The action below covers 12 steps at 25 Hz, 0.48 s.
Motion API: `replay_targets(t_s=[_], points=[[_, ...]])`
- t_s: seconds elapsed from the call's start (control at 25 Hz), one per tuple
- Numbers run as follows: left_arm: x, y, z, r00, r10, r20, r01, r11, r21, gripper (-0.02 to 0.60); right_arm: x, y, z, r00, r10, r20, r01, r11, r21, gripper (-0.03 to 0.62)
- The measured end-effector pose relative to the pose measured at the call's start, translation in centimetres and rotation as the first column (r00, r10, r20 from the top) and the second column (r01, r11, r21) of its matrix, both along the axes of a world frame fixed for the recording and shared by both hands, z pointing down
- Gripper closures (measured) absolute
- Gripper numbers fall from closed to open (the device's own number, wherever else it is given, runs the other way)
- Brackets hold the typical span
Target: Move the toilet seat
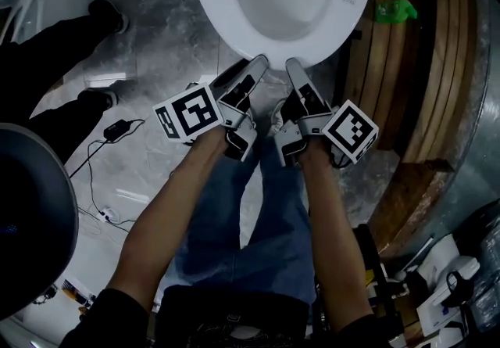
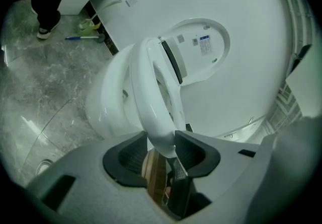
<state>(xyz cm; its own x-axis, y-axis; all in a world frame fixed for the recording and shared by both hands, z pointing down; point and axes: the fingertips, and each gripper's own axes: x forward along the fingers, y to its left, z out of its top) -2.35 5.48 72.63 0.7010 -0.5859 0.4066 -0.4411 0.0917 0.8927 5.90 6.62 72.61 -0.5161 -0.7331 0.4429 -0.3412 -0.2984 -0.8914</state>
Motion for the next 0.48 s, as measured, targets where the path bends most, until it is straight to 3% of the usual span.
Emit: replay_targets(t_s=[0.08,0.24,0.48], points=[[-0.1,0.1,-1.4,1.000,0.002,-0.002,-0.002,1.000,0.000,0.405,0.3,0.4,-1.0,0.999,-0.011,-0.034,0.011,1.000,-0.006,0.433],[-0.1,0.0,-4.2,1.000,-0.013,-0.023,0.013,1.000,-0.002,0.411,0.0,0.1,-4.2,1.000,0.022,0.014,-0.022,1.000,0.002,0.439],[-0.2,-0.3,-8.6,0.998,-0.033,-0.051,0.032,0.999,-0.012,0.414,0.5,0.2,-8.2,0.999,0.047,-0.004,-0.047,0.999,-0.008,0.448]])
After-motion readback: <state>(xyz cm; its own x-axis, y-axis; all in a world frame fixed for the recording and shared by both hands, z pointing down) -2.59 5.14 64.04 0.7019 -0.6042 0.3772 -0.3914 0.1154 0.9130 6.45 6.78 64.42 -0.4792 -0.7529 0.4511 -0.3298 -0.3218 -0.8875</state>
